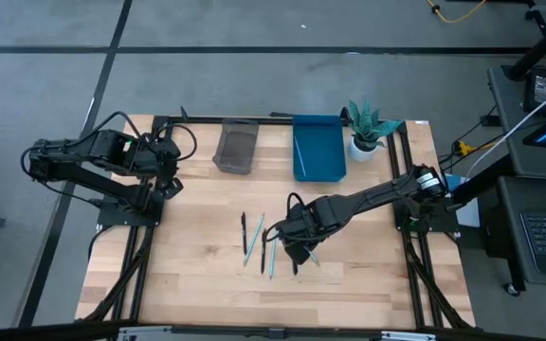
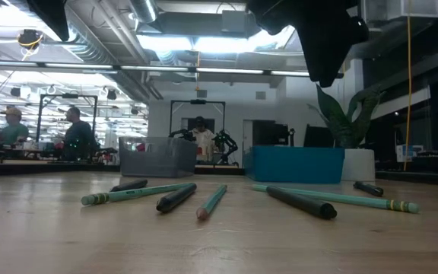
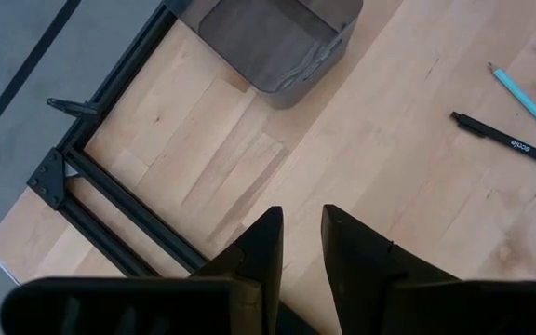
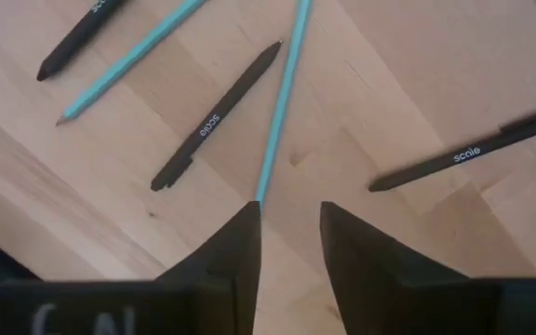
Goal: Sort pens & pencils
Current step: Put the right light blue pencil into the blue bin
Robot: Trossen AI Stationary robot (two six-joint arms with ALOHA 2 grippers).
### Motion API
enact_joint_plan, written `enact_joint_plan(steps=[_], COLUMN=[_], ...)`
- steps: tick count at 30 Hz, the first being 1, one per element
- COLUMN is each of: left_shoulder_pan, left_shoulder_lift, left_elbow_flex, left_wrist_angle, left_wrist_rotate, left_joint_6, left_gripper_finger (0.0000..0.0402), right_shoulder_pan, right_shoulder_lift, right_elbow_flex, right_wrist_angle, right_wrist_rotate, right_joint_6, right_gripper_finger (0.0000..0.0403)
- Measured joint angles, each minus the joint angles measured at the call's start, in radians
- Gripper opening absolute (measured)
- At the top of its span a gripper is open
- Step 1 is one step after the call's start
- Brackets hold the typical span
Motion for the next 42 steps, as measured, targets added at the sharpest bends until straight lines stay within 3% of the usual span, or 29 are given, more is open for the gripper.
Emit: enact_joint_plan(steps=[21, 42], left_shoulder_pan=[0.000, 0.000], left_shoulder_lift=[0.000, 0.000], left_elbow_flex=[0.000, 0.000], left_wrist_angle=[0.000, 0.001], left_wrist_rotate=[0.000, 0.009], left_joint_6=[-0.019, -0.020], left_gripper_finger=[0.0073, 0.0073], right_shoulder_pan=[0.008, -0.035], right_shoulder_lift=[0.000, 0.000], right_elbow_flex=[-0.322, -0.377], right_wrist_angle=[0.392, 0.476], right_wrist_rotate=[-0.064, -0.053], right_joint_6=[0.015, -0.018], right_gripper_finger=[0.0113, 0.0113])
